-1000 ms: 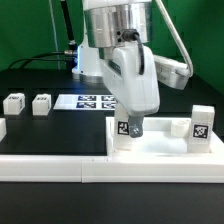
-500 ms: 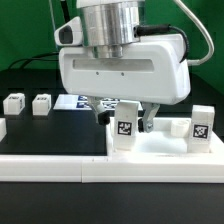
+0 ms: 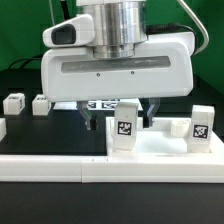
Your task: Assemble square table
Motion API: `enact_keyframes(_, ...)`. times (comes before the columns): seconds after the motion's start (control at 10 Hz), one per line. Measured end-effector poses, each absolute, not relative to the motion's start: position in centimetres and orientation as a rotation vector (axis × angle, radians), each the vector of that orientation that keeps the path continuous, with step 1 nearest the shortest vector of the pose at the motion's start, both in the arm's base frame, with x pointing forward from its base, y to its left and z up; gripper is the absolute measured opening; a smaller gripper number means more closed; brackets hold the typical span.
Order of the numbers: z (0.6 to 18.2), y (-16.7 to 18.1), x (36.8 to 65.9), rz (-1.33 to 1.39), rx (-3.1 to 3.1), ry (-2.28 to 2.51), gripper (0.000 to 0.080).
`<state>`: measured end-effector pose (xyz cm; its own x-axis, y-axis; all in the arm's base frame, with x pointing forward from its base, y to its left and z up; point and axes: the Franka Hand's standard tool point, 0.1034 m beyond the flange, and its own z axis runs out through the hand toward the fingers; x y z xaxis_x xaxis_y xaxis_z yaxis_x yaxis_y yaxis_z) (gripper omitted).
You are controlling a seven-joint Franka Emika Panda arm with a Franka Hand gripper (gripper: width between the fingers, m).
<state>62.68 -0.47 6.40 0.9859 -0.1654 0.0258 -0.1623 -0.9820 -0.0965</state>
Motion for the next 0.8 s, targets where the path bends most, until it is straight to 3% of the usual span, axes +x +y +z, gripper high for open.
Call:
enact_keyframes(0.1,6.4,-0.47,62.68,-0.049,-3.031,0.3,0.0547)
enact_keyframes(0.2,6.39,-0.45,62.68,-0.044,-3.018,0.405,0.0358)
enact_keyframes(0.3,6.39,-0.45,62.69,-0.039,-3.002,0.506,0.0358)
enact_keyframes(0.4,6.39,-0.43,62.69,-0.035,-2.983,0.6,0.0285)
enact_keyframes(0.8,6.56,-0.44,62.7,-0.01,-2.752,1.364,0.0285)
